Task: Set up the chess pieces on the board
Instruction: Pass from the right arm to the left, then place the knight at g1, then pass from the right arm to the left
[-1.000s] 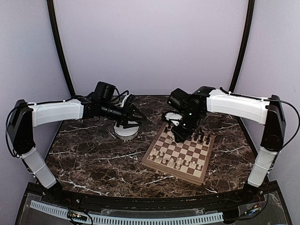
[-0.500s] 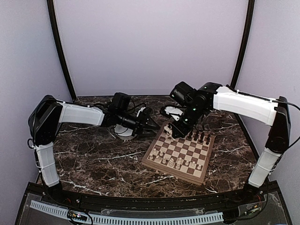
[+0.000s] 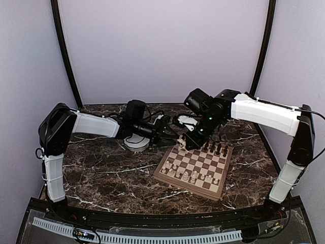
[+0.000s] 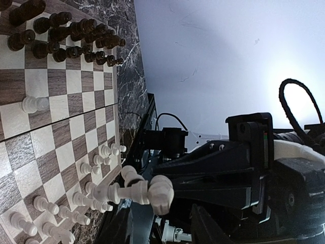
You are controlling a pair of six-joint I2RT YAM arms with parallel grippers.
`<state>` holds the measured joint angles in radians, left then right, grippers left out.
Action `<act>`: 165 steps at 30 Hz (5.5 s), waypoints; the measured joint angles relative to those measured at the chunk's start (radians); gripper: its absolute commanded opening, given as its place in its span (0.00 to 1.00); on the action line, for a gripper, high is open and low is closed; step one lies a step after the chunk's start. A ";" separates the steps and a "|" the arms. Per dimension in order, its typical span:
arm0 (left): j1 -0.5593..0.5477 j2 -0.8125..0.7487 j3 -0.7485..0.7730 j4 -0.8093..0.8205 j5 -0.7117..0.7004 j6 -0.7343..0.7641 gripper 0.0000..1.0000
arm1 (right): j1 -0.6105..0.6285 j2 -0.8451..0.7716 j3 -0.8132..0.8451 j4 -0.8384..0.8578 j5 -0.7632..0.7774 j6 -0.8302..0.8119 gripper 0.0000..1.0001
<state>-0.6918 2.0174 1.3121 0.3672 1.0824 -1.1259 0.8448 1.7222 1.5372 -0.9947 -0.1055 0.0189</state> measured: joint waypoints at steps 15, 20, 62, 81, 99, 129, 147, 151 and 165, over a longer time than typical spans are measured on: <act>0.000 0.064 0.052 0.047 0.010 -0.054 0.09 | 0.002 0.000 0.000 0.000 -0.003 -0.003 0.02; 0.001 0.079 0.064 0.064 0.013 -0.067 0.00 | 0.002 0.000 -0.002 0.002 0.011 -0.002 0.00; -0.290 -0.193 0.270 -0.789 -0.689 0.809 0.00 | -0.143 -0.064 -0.418 0.237 0.018 0.095 0.02; -0.623 0.178 0.638 -0.941 -1.038 1.128 0.00 | -0.261 -0.057 -0.446 0.291 -0.082 0.091 0.02; -0.613 0.258 0.673 -1.012 -1.117 1.138 0.00 | -0.261 -0.055 -0.461 0.299 -0.109 0.091 0.02; -0.613 0.327 0.735 -0.998 -1.109 1.078 0.01 | -0.261 -0.055 -0.462 0.299 -0.130 0.091 0.03; -0.613 0.337 0.767 -1.013 -1.114 1.063 0.31 | -0.261 -0.055 -0.462 0.298 -0.140 0.091 0.03; -0.613 0.328 0.782 -1.020 -1.141 1.070 0.34 | -0.261 -0.056 -0.452 0.285 -0.142 0.092 0.03; -0.459 -0.328 0.508 -0.919 -1.118 0.980 0.47 | -0.238 -0.315 -0.380 0.229 -0.197 0.078 0.05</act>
<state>-1.1503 1.6890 1.8202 -0.5522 -0.0360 -0.1459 0.6064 1.4067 1.1572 -0.7654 -0.3027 0.0967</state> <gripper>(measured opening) 0.465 0.087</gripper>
